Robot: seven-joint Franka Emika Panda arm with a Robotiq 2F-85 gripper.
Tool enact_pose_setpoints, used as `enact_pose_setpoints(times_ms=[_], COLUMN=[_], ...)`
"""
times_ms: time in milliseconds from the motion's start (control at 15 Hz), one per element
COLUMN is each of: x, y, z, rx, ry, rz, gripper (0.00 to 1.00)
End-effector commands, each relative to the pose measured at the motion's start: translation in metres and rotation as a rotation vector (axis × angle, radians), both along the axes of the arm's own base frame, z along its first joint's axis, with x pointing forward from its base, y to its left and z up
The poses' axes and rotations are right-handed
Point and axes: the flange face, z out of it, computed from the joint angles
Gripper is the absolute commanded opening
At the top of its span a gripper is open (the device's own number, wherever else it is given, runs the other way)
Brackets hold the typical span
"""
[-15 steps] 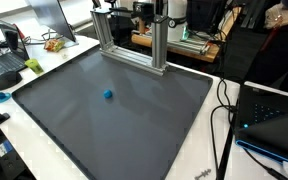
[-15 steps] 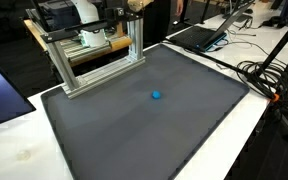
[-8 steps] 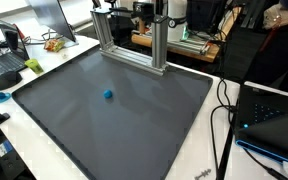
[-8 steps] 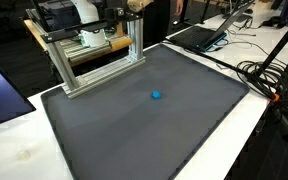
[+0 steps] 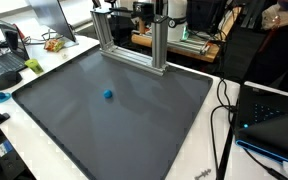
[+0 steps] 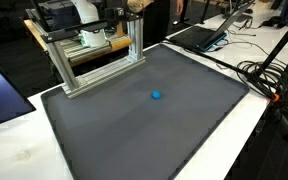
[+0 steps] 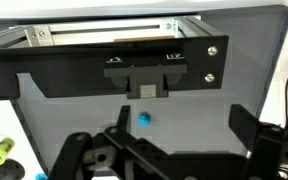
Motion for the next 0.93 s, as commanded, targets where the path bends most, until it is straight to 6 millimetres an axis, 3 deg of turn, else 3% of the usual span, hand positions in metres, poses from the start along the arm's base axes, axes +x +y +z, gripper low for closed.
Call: enact_pose_setpoints(times_ms=[0,467,867], x=[0.010,0.024,0.022], y=[-0.008,-0.012,-0.020], z=[-0.022,-0.060,-0.080], rx=[-0.012,-0.033,-0.047], ry=[0.008,0.024,0.070], rz=[0.010,0.001,-0.002], gripper=[1.00,1.00,1.00])
